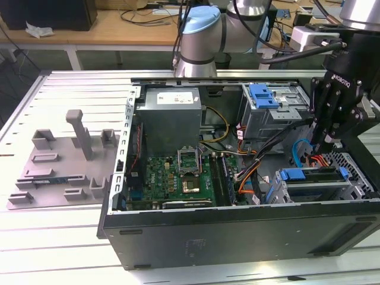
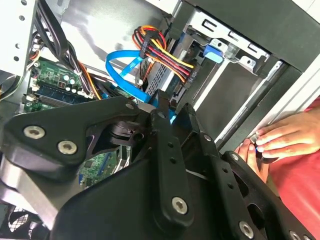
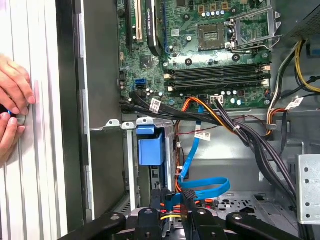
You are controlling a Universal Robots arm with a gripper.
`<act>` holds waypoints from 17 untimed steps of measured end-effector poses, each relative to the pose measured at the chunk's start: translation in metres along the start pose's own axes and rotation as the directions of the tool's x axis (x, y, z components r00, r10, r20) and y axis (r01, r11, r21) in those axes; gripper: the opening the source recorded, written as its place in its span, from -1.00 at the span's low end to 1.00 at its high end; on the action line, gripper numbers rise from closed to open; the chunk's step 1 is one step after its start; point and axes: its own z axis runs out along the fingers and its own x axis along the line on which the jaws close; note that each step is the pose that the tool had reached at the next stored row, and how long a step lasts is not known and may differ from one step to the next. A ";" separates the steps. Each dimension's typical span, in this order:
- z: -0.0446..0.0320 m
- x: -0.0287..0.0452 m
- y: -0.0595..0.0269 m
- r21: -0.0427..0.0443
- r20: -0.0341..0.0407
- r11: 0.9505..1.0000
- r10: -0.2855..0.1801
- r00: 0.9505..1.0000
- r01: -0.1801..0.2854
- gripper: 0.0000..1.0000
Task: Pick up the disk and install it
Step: 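Insert the second disk wire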
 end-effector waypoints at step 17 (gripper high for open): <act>0.0016 -0.0003 0.0005 -0.001 0.000 1.000 0.004 1.000 -0.004 -0.68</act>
